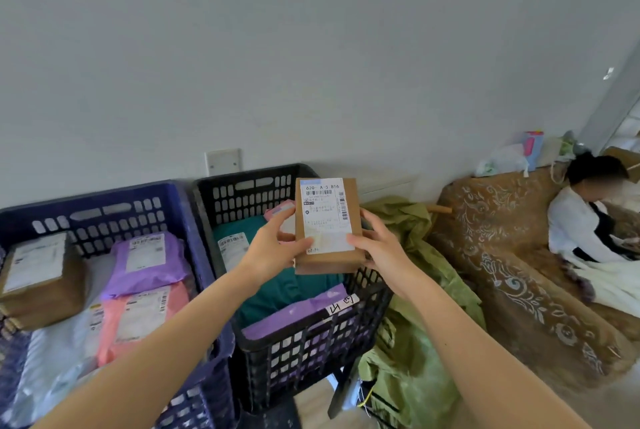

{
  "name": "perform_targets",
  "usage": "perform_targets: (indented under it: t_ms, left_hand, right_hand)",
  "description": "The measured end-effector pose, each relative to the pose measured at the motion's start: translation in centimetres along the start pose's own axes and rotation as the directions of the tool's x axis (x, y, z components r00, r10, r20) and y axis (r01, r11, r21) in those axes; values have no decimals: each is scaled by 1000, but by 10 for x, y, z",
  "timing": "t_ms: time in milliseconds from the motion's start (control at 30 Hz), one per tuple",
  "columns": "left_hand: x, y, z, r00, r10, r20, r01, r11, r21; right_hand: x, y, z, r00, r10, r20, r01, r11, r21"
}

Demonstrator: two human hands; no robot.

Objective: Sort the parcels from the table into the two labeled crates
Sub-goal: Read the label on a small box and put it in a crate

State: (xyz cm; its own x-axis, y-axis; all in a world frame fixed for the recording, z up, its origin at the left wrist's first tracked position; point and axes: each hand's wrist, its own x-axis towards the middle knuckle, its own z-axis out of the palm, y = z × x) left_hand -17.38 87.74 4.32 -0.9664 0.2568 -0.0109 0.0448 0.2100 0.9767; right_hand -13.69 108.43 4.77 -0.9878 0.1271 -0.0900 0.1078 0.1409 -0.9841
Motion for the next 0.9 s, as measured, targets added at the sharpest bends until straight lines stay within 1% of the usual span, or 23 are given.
perform_targets:
  t_ms: [100, 167, 300, 400, 667, 900]
  left_hand:
    - [29, -10, 9, 997, -80, -25, 80, 997, 1]
    - [44, -16, 14, 990, -134, -42, 136, 990, 30]
    - [71, -32, 25, 965, -248, -83, 254, 966, 57]
    - [87, -41, 32, 944, -308, -116, 316, 947, 56]
    - [117, -59, 32, 895, -380, -234, 395, 918, 21]
    - [139, -70, 7, 851, -420, -316, 448, 894, 19]
  right_hand:
    - [39, 12, -8, 997, 46, 57, -43, 998, -41]
    - [61, 20, -12, 992, 95, 86, -89, 994, -65]
    - [102, 41, -18, 968, 197, 157, -181, 977, -112]
    - [128, 51, -19, 947, 243, 210, -218, 967, -133]
    - [191, 66, -7, 898, 277, 342, -228, 957, -177]
    - [227, 65, 28, 861, 272, 431, -224, 962, -158]
